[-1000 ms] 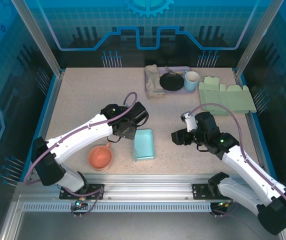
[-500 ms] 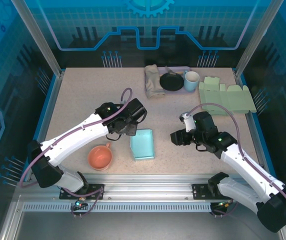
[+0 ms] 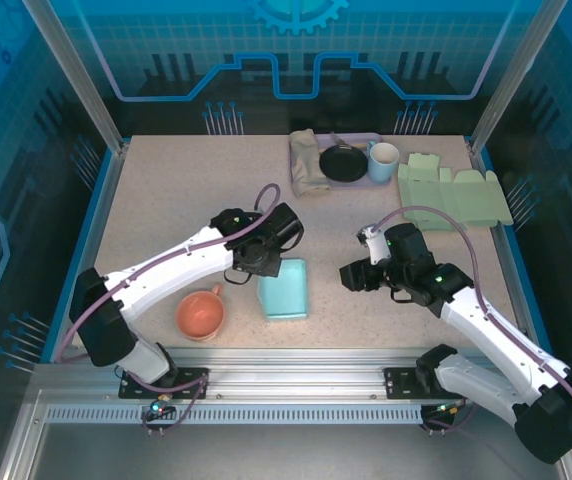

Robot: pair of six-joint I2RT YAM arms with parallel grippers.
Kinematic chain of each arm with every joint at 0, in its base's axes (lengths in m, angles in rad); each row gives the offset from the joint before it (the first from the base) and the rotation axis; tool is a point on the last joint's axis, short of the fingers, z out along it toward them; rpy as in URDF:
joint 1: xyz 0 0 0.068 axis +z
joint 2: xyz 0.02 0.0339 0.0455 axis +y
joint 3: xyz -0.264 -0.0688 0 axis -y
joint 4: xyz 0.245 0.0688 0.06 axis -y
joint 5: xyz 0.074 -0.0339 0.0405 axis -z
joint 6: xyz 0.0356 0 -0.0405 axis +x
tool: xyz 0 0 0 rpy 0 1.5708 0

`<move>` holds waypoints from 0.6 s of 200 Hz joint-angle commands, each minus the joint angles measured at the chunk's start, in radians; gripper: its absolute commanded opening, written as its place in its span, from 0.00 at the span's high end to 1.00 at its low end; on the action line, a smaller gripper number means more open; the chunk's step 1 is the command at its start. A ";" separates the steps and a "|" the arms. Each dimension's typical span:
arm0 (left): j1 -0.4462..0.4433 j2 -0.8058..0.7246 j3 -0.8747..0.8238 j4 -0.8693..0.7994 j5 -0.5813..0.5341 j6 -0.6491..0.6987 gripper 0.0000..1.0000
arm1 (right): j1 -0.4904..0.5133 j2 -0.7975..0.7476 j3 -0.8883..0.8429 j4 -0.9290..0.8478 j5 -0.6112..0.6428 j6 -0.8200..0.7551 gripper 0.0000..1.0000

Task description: Fold the paper box

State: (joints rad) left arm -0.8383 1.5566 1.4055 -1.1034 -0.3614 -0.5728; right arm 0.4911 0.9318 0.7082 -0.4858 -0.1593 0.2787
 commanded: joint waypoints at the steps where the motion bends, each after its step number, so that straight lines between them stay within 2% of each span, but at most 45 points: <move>1: 0.005 0.029 0.054 -0.017 -0.039 0.111 0.97 | 0.013 0.002 0.022 -0.002 0.013 -0.026 0.40; 47: 0.002 0.067 0.170 0.066 -0.053 0.526 1.00 | 0.010 -0.001 0.045 -0.026 0.046 -0.047 0.40; 89: -0.044 0.109 0.170 0.156 -0.037 0.979 0.96 | 0.005 -0.028 0.027 -0.011 0.107 -0.033 0.40; 120: -0.049 0.148 0.173 0.184 -0.022 1.091 0.98 | -0.006 -0.025 -0.002 0.022 0.130 -0.032 0.40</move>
State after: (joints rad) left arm -0.8818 1.6714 1.5688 -0.9615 -0.3954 0.3058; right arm 0.4904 0.9154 0.7219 -0.4923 -0.0666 0.2504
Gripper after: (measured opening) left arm 0.050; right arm 0.600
